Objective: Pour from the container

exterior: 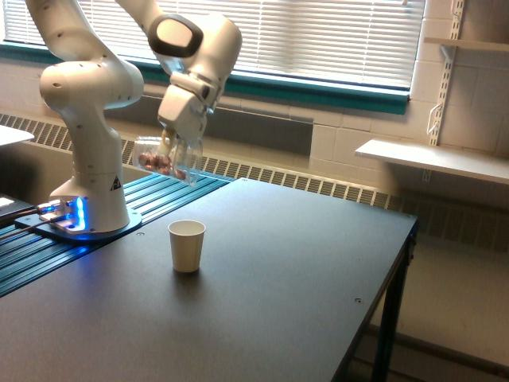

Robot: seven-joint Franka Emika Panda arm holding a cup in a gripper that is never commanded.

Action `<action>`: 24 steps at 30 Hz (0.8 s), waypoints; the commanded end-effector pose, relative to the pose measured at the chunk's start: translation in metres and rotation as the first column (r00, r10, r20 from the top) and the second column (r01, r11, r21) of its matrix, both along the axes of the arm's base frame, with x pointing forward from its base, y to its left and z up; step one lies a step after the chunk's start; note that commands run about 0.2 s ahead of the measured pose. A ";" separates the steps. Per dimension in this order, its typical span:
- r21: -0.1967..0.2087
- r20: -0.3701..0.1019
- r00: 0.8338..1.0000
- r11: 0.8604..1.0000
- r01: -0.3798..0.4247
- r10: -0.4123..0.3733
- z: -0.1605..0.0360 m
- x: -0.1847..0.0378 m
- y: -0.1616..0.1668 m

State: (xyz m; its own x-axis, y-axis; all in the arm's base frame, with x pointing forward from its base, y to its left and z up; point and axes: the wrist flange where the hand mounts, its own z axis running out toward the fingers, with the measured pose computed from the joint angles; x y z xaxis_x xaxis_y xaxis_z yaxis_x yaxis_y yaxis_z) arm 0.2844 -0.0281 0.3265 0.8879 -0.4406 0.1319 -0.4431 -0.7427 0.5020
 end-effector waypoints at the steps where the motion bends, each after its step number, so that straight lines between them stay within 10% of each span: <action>1: 0.006 -0.068 0.996 0.998 -0.055 0.055 -0.025 -0.014 0.017; 24: 0.009 -0.156 0.984 0.996 0.090 -0.087 -0.034 -0.014 -0.020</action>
State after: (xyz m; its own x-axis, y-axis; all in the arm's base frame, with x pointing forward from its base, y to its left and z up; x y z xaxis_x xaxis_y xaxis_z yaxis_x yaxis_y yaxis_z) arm 0.2784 -0.0383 0.3034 0.8710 -0.4907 0.0251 -0.4253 -0.7274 0.5386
